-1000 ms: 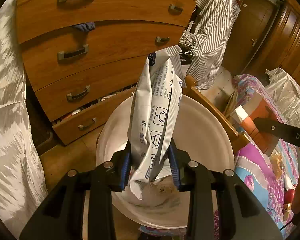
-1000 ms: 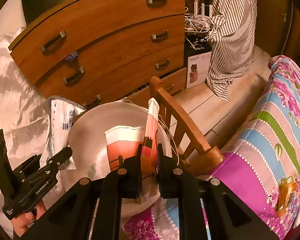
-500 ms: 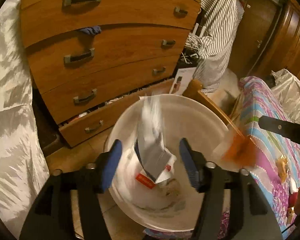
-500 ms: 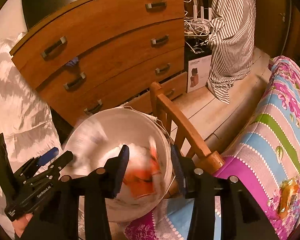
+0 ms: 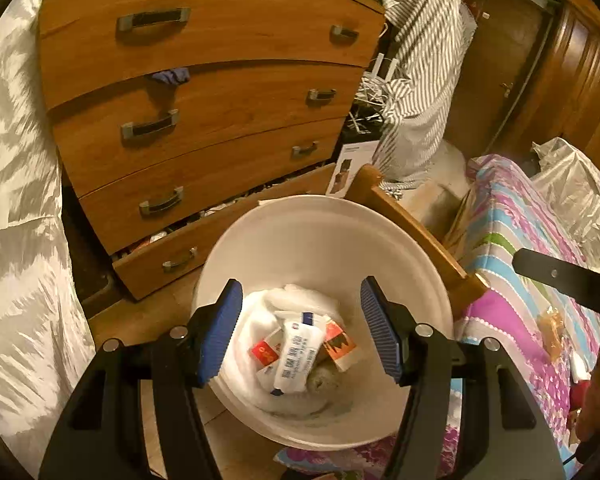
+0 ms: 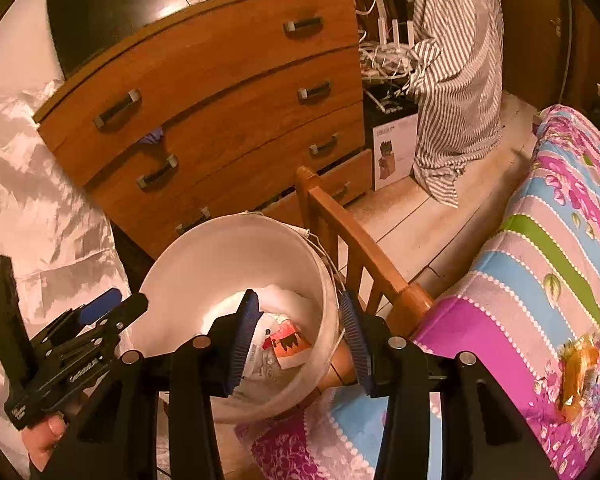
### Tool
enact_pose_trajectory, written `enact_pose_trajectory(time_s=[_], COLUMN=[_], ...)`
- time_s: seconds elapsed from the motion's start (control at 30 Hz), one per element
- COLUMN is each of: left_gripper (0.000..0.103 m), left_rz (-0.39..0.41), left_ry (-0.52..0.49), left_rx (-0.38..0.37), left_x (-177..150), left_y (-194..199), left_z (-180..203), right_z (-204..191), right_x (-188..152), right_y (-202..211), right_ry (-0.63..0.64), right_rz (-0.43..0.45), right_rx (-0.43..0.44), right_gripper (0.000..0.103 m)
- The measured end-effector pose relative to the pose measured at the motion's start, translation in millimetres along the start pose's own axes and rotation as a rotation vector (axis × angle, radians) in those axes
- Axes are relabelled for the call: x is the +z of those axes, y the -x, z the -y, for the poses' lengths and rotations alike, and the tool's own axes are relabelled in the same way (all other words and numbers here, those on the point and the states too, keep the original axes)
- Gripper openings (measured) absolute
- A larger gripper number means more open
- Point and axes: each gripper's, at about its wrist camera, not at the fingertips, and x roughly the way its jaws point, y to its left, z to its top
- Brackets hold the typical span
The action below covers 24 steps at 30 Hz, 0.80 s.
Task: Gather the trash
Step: 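Move both tools back to the bed and grasp the beige sponge with right tool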
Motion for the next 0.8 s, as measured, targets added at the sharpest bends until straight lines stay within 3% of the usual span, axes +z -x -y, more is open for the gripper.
enact_pose_trajectory(time_s=[0.1, 0.23, 0.37, 0.6, 0.8], left_gripper=[0.059, 0.059, 0.059, 0.059, 0.059], left_rz=[0.007, -0.006, -0.045, -0.121, -0.175], left_ry=[-0.031, -0.108, -0.215, -0.432, -0.620], left_rx=[-0.026, -0.086, -0.158, -0.297, -0.394], left_x=[-7, -26, -55, -120, -180], left_y=[6, 8, 5, 1, 1], left_z=[16, 55, 109, 218, 309], right_z=[9, 41, 90, 221, 338], right_x=[-20, -71, -143, -299, -427], right_y=[28, 80, 129, 214, 275], right_ry=[-0.001, -0.022, -0.055, -0.217, -0.416], right_rz=[0.068, 0.183, 0.252, 0.288, 0.264], right_rx=[-0.006, -0.032, -0.102, -0.279, -0.515], right_gripper=[0.046, 0.056, 0.061, 0.061, 0.061])
